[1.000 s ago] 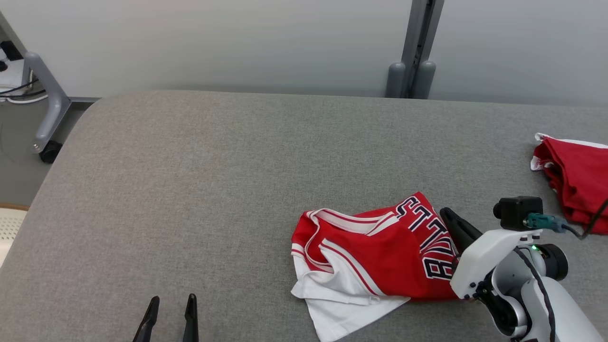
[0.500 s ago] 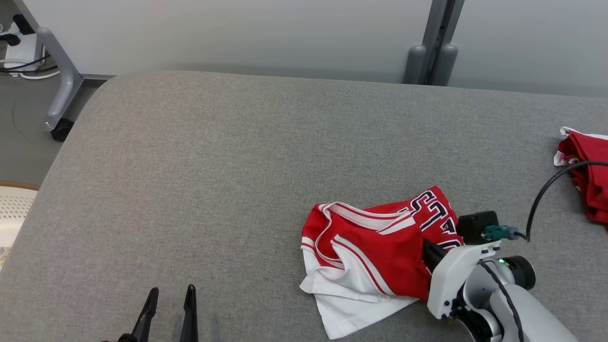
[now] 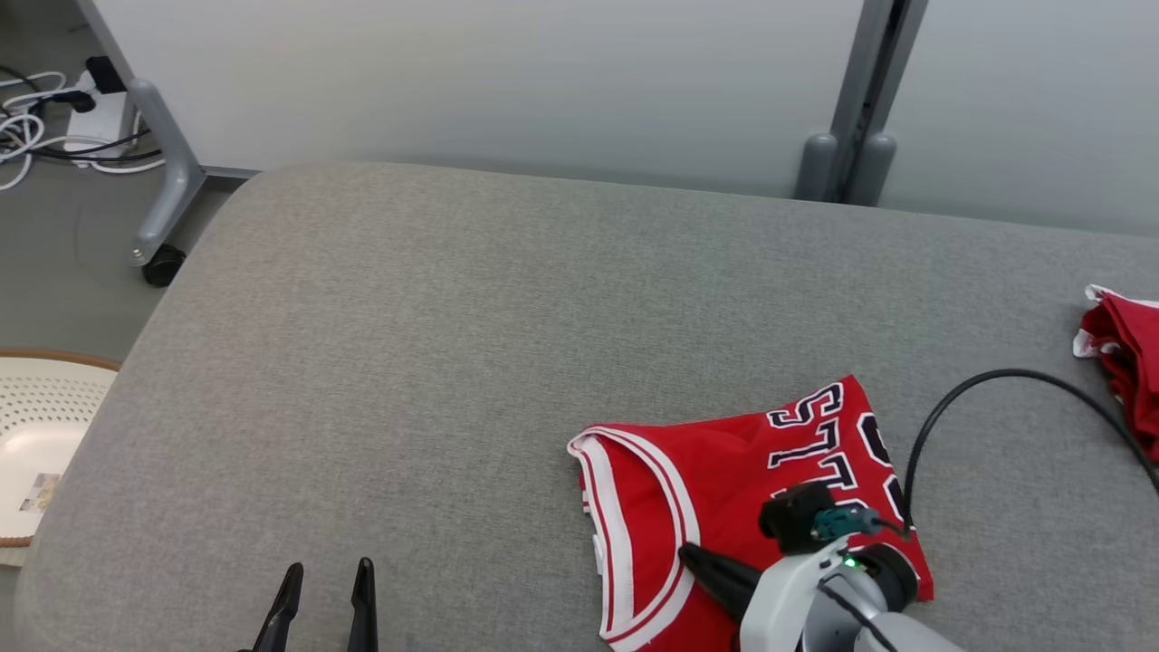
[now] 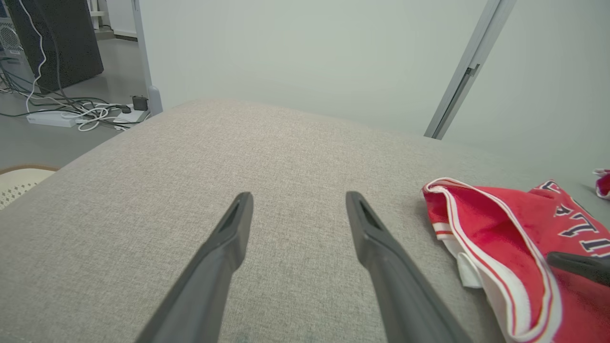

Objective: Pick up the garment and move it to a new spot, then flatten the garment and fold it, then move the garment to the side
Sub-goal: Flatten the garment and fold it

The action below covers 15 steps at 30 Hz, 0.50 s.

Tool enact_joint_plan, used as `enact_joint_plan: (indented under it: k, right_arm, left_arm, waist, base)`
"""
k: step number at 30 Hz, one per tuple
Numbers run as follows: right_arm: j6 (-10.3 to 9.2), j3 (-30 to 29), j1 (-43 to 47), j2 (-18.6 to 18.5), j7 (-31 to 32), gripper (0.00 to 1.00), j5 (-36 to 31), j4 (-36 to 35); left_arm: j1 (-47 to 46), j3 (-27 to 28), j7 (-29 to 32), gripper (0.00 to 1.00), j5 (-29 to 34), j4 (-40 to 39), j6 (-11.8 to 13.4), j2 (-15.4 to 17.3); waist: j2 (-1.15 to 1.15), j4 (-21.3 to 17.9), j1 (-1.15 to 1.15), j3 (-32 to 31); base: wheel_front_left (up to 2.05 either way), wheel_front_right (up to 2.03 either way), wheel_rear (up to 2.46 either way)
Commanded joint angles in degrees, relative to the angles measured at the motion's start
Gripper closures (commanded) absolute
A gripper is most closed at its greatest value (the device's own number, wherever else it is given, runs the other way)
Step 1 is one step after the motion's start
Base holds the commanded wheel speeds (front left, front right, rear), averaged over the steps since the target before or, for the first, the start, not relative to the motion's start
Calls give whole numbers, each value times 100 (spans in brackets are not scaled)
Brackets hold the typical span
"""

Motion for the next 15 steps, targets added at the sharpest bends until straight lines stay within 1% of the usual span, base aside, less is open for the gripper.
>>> enact_joint_plan:
  k: [1,7,10,12,14,15]
  right_arm:
    - [3,113,35,-33,-51,100,30,-26]
    - [3,619,-15,69,-133,100,82,139]
    - [3,798,-12,112,-226,100,144,192]
    - [3,796,-25,41,-407,100,109,156]
    - [3,634,28,-58,-675,100,47,85]
    - [3,490,86,-110,-837,98,12,25]
  left_arm:
    - [23,17,-10,0,26,-17,22,22]
    - [122,27,-10,0,1,-39,33,21]
    - [177,58,-10,0,-7,-60,71,22]
    - [204,89,-10,0,16,-105,79,22]
    - [294,144,-10,0,47,-149,78,22]
    - [327,182,-10,0,60,-182,87,22]
  waist:
    - [0,70,0,-40]
    - [0,169,0,-103]
    - [0,152,0,-187]
    - [0,116,0,-251]
    - [0,53,0,-340]
    - [0,10,0,-385]
  base:
    - [0,0,0]
    - [0,0,0]
    - [0,0,0]
    - [0,0,0]
    - [0,0,0]
    - [0,0,0]
